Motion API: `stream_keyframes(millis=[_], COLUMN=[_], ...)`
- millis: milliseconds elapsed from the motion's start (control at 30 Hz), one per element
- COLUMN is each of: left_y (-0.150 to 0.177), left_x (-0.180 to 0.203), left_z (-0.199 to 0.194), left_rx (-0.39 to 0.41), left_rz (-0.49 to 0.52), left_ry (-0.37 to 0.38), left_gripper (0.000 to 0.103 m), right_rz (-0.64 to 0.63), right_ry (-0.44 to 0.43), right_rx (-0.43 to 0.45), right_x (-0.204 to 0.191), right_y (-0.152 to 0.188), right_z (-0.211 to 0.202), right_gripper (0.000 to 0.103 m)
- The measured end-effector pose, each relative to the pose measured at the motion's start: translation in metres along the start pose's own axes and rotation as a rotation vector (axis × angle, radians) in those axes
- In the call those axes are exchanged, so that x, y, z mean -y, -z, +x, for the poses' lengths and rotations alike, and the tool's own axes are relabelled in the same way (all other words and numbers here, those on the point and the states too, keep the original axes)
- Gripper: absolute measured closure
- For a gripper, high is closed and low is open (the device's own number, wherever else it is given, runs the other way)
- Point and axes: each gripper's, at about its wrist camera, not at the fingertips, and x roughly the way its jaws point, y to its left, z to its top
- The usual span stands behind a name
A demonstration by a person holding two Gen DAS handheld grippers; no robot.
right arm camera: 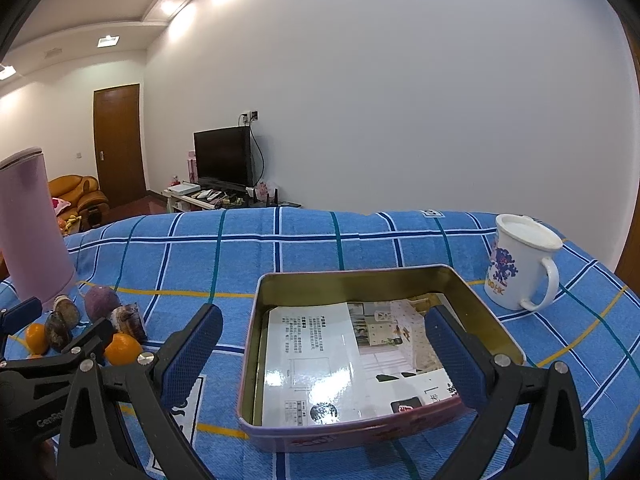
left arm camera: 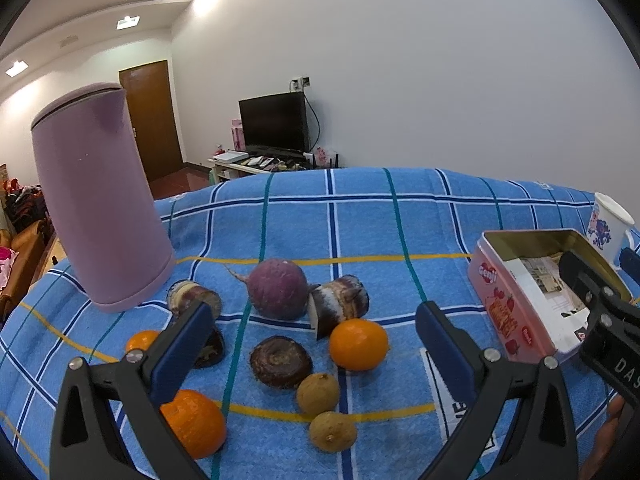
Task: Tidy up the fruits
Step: 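Grasp the large orange with the left tool while the right tool grasps a small yellow fruit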
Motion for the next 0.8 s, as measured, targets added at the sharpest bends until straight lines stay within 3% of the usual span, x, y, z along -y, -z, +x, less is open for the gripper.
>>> stream_keyframes(millis=[567,700,800], left_y=[0.018,0.021,0.026], left_x=[-0.017,-0.040,-0.068], left_z=[-0.028,-0.031,-0.032], left_rx=[-0.005,-0.050,-0.079], left_rz=[0.002,0.000,-0.006], left_ry=[-0.018,0.031,0.021], left_gripper=[0.000,0.000,0.000], right_rz=[-0.085,-0.086,-0.087], right_ry=[-0.074,-0.145,-0.221], right_rx=[0.030,-0.009,-0.046], right_x=[-0.021,-0.027,-0.033], right_y=[0.003,0.005,0.007], right_z=[-0.010,-0.009,-0.007], right_gripper=[0.001,0.001,0.001])
